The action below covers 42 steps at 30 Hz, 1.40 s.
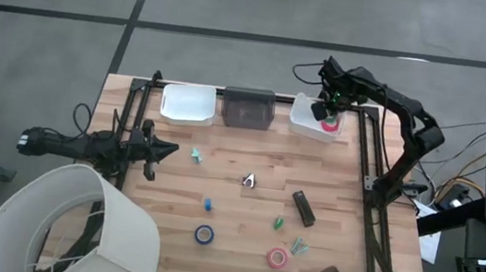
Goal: Pick and place Stapler, Stapler remover, tape
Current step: Put the green tape into the right white bin, then put the pink tape into the right white bin
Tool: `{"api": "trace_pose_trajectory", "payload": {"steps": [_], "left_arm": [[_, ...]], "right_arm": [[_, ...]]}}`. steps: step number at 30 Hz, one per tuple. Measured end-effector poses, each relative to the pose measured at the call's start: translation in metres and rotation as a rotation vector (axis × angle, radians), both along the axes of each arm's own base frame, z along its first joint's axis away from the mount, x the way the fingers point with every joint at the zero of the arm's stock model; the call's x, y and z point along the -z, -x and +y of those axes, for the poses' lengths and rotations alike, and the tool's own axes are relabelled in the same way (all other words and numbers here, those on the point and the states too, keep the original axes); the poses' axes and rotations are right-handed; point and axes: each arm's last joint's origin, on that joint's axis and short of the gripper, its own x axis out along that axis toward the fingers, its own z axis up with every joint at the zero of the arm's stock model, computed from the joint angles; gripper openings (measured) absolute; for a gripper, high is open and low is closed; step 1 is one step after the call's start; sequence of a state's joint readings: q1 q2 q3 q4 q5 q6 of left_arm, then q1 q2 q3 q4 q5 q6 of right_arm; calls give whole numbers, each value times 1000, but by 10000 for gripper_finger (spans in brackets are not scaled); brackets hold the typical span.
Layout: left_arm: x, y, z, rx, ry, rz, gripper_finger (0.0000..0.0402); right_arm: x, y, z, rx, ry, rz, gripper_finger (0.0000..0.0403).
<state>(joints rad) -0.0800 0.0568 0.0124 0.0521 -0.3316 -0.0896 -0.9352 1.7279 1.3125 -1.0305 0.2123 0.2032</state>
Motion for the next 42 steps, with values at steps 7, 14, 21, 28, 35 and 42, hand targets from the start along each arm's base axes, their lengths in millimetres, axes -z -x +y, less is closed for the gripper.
{"api": "trace_pose_trajectory", "payload": {"steps": [7, 14, 21, 28, 35, 42], "left_arm": [[0, 0, 0, 0, 0, 0, 26], [0, 0, 0, 0, 0, 0, 26], [0, 0, 0, 0, 0, 0, 26], [0, 0, 0, 0, 0, 0, 26], [0, 0, 0, 0, 0, 0, 26], [0, 0, 0, 0, 0, 0, 26]], "right_arm": [[13, -1, -5, 7, -22, 56, 54], [17, -1, -6, 10, -33, 62, 54], [17, -1, -6, 15, -36, 65, 59], [17, 0, -4, 29, -49, 77, 112], [3, 1, -4, 29, -39, 85, 160], [-28, -10, 17, -69, -32, -22, 183]]}}
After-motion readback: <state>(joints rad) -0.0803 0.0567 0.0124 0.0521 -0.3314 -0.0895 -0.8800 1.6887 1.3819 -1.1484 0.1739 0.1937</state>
